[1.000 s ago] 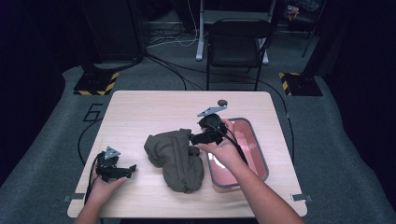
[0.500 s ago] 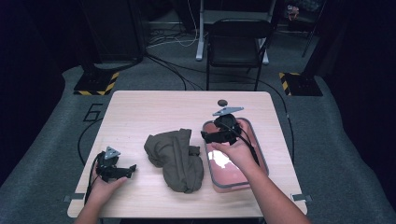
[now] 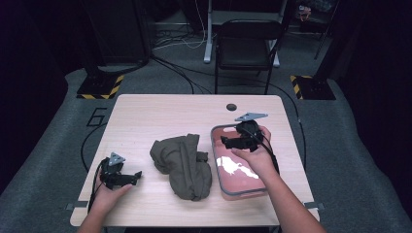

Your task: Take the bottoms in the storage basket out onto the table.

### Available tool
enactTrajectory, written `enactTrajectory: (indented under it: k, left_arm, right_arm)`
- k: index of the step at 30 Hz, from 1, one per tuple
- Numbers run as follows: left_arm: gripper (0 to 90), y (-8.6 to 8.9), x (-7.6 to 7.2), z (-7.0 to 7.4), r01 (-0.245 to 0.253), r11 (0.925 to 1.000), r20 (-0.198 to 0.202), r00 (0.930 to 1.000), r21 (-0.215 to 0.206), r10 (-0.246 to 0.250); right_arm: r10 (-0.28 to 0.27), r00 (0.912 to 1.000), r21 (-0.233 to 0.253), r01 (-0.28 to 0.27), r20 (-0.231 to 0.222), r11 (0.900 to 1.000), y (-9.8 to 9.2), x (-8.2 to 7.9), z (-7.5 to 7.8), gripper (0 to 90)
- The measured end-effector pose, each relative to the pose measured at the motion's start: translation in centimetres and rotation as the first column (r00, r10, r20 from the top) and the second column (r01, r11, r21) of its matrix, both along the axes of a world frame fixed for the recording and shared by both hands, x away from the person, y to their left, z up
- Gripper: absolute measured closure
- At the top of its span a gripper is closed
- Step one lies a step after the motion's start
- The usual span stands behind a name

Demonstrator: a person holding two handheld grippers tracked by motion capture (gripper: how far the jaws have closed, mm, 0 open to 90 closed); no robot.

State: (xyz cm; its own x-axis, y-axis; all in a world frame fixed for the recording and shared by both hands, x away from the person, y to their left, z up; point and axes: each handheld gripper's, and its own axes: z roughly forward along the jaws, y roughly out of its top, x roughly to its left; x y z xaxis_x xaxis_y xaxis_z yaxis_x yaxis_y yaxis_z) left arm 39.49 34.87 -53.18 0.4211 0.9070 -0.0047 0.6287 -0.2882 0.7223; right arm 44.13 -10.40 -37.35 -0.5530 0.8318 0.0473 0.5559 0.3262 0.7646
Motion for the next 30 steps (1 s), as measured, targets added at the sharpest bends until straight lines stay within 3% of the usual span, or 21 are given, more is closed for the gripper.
enactTrajectory:
  k: [14,20,30]
  left_arm:
    - [0.5,0.0,0.0,0.0,-0.002,1.0,0.001,1.0,-0.001,0.002]
    - [0.5,-0.1,0.0,0.0,-0.005,1.0,0.003,1.0,-0.005,0.005]
    - [0.5,-0.1,0.0,0.0,-0.005,1.0,0.001,1.0,-0.004,0.005]
  right_arm:
    - [-0.066,0.9978,0.011,0.066,-0.007,0.998,-4.1,-0.2,-1.2,25.4]
    - [-0.084,0.9964,-0.002,0.084,-0.002,0.996,-5.3,-0.3,-1.9,25.9]
    - [-0.13,0.9915,0.017,0.13,0.0,0.991,-7.5,-0.6,-2.2,28.6]
